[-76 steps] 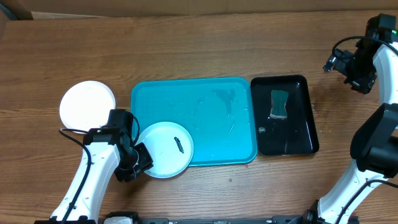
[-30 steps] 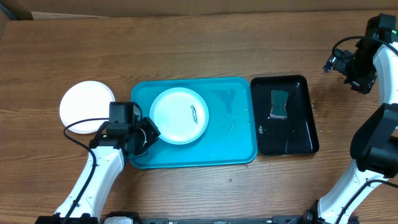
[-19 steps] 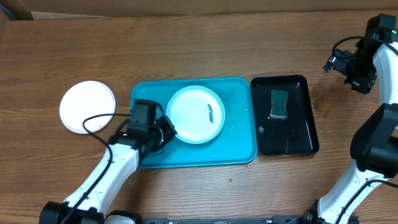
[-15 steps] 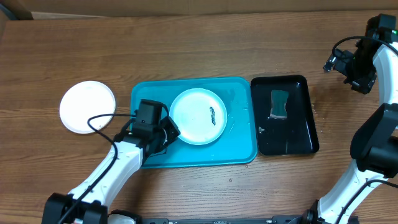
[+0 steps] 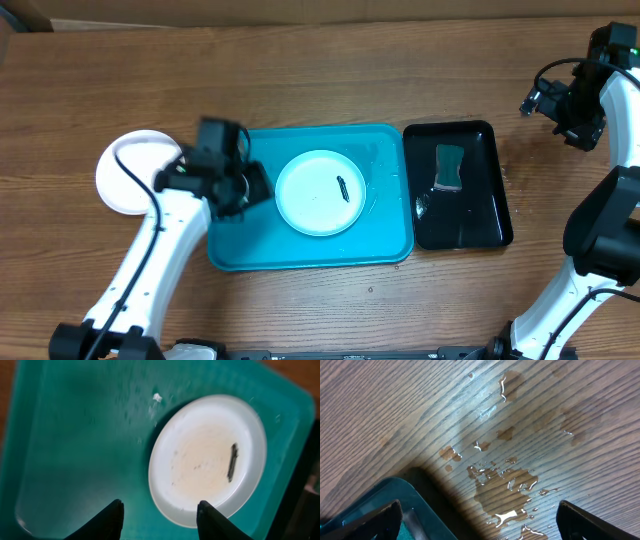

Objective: Clean dirty plates on tray and stack at the side
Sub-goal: 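Grip the white plate's rim and slide it rightward across the tray, then lower right gripper into black tray and grasp the green sponge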

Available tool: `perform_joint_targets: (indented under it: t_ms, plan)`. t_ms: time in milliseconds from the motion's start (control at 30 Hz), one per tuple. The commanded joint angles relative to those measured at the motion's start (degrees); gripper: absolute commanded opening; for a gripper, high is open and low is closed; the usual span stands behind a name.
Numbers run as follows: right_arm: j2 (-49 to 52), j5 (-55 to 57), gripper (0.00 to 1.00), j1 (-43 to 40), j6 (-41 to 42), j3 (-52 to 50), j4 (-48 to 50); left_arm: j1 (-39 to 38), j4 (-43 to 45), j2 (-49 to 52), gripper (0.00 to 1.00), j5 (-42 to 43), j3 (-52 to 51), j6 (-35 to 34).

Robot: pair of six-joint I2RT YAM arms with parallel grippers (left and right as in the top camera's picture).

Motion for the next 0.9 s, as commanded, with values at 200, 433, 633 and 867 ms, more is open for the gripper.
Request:
perform_joint_targets:
  t_ms: [200, 433, 633, 867]
  plan:
    - [-1.42, -0.04, 1.0, -0.15, 0.26, 1.03, 0.22, -1.75, -2.08, 7.5, 0.47, -2.43, 4.74, 6.47]
    - [-1.42, -0.07, 1.0, -0.15, 0.28, 1.03, 0.2, -4.35, 0.35, 16.74, 0.43, -2.45, 4.74, 6.54]
    - [-1.42, -0.07, 1.0, -0.15, 0.28, 1.03, 0.22, -4.59, 2.25, 21.29, 0.32, -2.69, 4.74, 7.41]
    - [-1.42, -0.07, 1.0, -0.15, 0.26, 1.03, 0.22, -4.74, 3.69, 24.04, 0.28, -2.86, 4.7, 7.37]
